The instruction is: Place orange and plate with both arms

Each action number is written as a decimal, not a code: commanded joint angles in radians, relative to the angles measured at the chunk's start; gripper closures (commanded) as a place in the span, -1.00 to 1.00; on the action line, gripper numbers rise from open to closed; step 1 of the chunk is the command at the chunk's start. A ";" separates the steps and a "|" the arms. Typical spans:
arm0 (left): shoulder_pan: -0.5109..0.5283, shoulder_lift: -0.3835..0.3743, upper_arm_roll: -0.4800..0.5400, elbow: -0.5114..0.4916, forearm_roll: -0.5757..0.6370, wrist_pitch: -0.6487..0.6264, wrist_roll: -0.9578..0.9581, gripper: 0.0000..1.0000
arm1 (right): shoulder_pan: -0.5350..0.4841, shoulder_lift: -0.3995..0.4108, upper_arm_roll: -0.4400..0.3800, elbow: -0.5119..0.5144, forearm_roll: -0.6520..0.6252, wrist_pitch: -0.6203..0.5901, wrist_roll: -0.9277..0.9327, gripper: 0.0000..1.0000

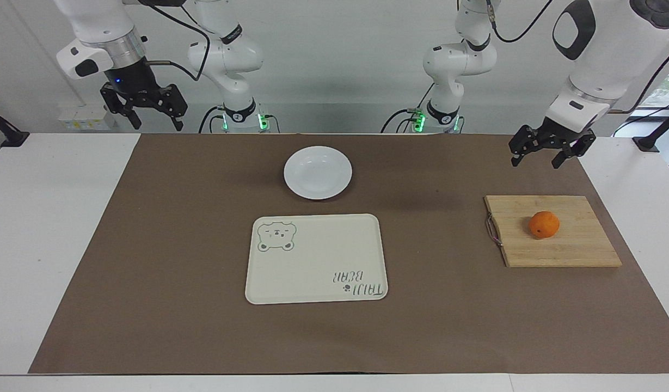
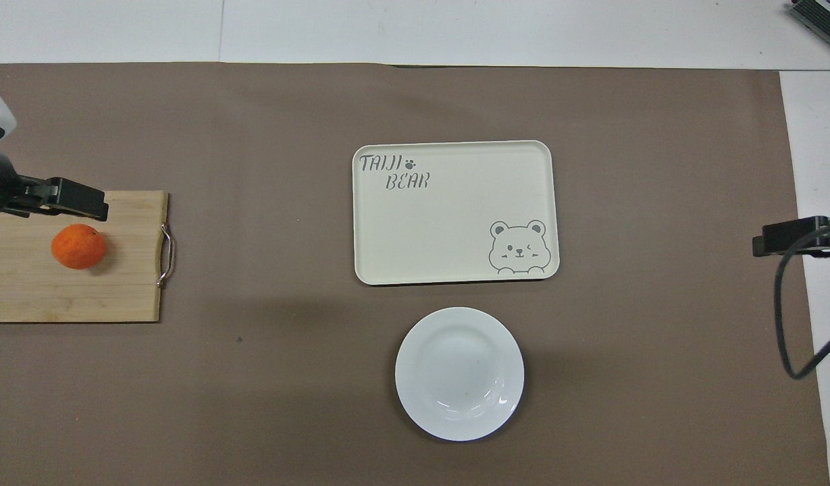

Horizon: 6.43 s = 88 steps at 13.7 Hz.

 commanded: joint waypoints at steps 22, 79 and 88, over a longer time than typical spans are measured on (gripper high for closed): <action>0.234 0.201 -0.001 -0.218 0.008 0.431 0.273 -1.00 | -0.008 -0.006 0.006 -0.002 -0.013 -0.012 0.006 -1.00; -0.189 -0.113 -0.133 -0.103 0.040 -0.098 -0.166 1.00 | -0.044 -0.029 0.026 -0.044 -0.013 -0.002 -0.050 -1.00; -0.331 -0.098 -0.207 -0.149 -0.072 -0.008 -0.032 1.00 | -0.044 -0.029 0.020 -0.042 -0.016 -0.012 -0.037 -1.00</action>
